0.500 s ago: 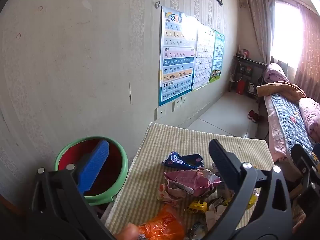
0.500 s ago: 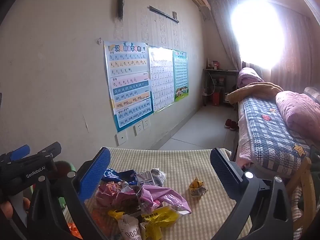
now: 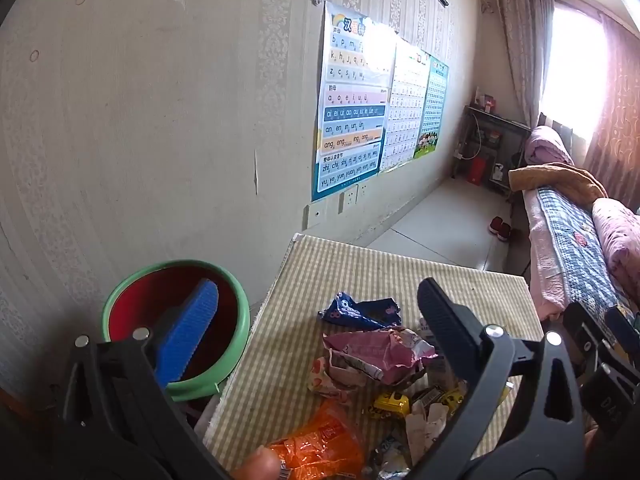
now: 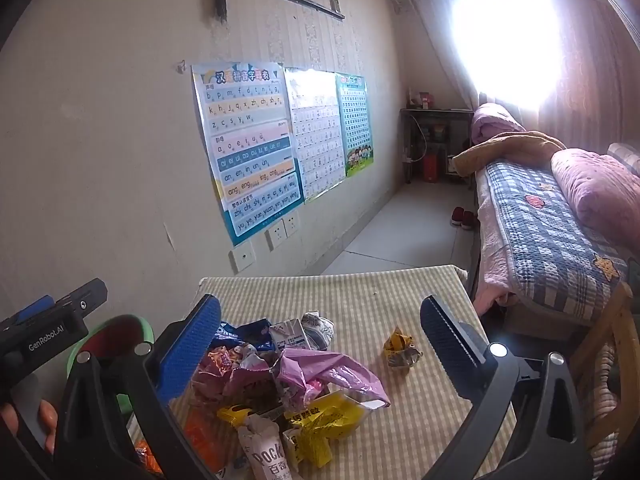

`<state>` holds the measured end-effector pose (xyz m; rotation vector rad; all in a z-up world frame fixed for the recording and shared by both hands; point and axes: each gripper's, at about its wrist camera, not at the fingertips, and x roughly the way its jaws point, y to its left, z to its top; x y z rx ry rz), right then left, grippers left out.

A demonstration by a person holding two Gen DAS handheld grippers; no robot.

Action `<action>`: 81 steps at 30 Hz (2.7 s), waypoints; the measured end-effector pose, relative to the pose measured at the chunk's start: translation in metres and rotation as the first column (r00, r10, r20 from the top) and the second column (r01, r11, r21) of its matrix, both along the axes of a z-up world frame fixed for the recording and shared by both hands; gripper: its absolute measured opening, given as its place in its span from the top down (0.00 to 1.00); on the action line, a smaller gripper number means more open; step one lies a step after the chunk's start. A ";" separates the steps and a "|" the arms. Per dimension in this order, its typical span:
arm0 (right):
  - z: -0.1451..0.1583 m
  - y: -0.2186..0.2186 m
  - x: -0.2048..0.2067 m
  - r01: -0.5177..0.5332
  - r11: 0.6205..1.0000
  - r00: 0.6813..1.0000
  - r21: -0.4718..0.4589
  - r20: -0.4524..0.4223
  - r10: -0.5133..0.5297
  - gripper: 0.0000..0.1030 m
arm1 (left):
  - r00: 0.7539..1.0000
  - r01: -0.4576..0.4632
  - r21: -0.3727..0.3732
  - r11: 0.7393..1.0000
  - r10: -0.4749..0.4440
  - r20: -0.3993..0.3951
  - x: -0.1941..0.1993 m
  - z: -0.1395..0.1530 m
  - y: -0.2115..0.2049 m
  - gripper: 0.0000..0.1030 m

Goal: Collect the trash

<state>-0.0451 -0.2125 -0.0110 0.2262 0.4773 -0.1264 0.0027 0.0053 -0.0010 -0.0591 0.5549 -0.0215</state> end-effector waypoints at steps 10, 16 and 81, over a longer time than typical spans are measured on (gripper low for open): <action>0.002 -0.006 -0.005 0.021 1.000 1.000 0.021 0.002 -0.021 0.07 | 1.000 0.005 0.021 1.000 -0.005 -0.011 -0.001 -0.001 -0.004 0.05; 0.003 -0.005 -0.006 0.021 1.000 1.000 0.024 0.001 -0.021 0.07 | 1.000 0.007 0.020 1.000 -0.007 -0.026 -0.001 -0.007 -0.006 0.05; -0.088 0.025 0.011 -0.220 0.956 0.903 0.193 -0.330 0.274 0.22 | 0.918 0.066 -0.005 0.998 -0.063 -0.391 0.001 -0.131 0.020 0.20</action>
